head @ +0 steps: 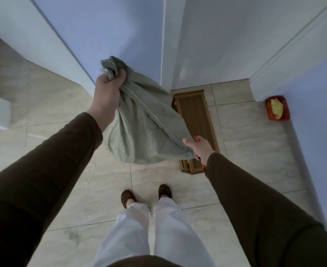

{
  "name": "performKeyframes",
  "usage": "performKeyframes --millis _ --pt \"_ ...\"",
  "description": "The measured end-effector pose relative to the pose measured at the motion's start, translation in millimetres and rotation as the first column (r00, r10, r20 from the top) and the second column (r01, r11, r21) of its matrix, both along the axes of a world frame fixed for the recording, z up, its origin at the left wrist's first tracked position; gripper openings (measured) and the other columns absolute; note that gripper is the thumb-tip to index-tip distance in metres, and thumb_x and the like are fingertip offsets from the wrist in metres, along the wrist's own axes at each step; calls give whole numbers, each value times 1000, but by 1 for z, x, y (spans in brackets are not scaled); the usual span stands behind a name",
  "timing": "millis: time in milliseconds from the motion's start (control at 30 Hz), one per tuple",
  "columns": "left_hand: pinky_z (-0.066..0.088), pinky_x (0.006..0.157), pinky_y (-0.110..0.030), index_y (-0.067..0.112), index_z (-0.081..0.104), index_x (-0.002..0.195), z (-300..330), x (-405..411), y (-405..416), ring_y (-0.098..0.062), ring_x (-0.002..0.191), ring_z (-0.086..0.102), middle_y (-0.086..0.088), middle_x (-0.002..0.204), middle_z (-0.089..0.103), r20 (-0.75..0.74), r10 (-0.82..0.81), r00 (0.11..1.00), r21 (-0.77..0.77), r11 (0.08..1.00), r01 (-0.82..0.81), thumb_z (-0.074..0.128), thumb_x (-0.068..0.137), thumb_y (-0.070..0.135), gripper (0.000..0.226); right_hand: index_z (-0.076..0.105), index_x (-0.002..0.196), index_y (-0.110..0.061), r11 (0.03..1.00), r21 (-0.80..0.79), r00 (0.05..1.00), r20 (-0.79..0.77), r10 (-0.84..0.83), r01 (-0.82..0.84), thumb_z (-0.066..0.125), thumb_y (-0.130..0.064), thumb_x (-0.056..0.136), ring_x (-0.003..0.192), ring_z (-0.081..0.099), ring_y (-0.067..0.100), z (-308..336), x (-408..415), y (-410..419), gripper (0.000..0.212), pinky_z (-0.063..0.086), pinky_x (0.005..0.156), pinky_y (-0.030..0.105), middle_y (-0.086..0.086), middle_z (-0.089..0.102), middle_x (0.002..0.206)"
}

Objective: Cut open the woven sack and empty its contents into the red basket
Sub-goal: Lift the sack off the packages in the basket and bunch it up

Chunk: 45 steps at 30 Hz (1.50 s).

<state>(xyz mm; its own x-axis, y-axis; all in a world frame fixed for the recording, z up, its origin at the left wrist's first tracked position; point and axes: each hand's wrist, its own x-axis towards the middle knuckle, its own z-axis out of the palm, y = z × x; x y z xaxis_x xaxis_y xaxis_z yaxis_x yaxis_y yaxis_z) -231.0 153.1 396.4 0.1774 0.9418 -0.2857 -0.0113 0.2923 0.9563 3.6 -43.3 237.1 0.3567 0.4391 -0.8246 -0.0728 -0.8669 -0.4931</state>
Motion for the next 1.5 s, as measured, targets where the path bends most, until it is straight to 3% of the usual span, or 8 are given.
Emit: performKeyframes --millis 233,500,733,1133,1233,1333,1400,1500 --pt "61 83 -35 6 69 98 23 -24 6 -21 86 75 -3 86 77 102 136 986 -21 991 -134 58 105 21 20 56 94 -10 969 -79 958 -151 -245 235 74 -33 97 49 35 11 -15 8 -6 30 35 49 27 3 43 67" --pt "61 96 -40 17 66 107 -4 -57 22 -25 110 73 -2 109 75 -7 303 953 -91 949 -302 58 105 29 14 63 107 -9 873 202 895 -145 -421 443 67 -19 101 52 46 9 27 -7 59 12 41 42 21 1 58 77" --pt "62 94 -36 19 60 128 -28 -88 25 -19 113 71 -1 121 72 -142 434 889 -229 860 -456 52 108 30 24 65 97 -15 896 393 979 -79 -189 205 67 -23 102 52 48 10 79 -22 138 9 37 47 25 0 57 70" --pt "59 91 -37 15 62 126 -24 -31 18 -22 99 71 -2 117 72 -28 -126 992 -275 955 113 55 97 -8 38 62 94 -15 770 617 985 62 160 -164 65 -16 102 53 58 7 140 -80 213 8 38 42 22 0 60 76" --pt "60 94 -36 10 57 134 -32 -3 14 -28 107 71 -10 121 71 -249 -252 935 -195 959 207 69 85 -9 54 63 102 -14 706 622 936 154 316 -340 67 -17 101 62 56 7 145 -98 217 5 41 45 13 -3 60 78" --pt "59 72 -18 9 69 116 -41 4 20 -21 93 70 -4 95 73 -327 -6 945 -114 993 -33 70 88 -4 30 61 114 -15 659 583 878 263 400 -475 79 -26 92 92 63 11 141 -91 212 30 46 71 12 -1 66 105" --pt "60 77 -26 6 72 113 -45 2 28 -23 92 71 -6 96 74 -295 81 952 -130 984 -124 66 89 -6 27 51 129 -18 643 554 848 383 367 -529 88 -36 81 113 55 11 130 -79 201 64 38 85 13 0 57 130" --pt "57 63 -20 10 72 106 -42 7 35 -15 79 72 1 84 74 -226 42 973 -150 986 -78 62 87 -11 30 37 152 -22 674 514 848 331 413 -530 93 -31 74 128 52 17 106 -78 184 96 41 101 23 4 52 146"
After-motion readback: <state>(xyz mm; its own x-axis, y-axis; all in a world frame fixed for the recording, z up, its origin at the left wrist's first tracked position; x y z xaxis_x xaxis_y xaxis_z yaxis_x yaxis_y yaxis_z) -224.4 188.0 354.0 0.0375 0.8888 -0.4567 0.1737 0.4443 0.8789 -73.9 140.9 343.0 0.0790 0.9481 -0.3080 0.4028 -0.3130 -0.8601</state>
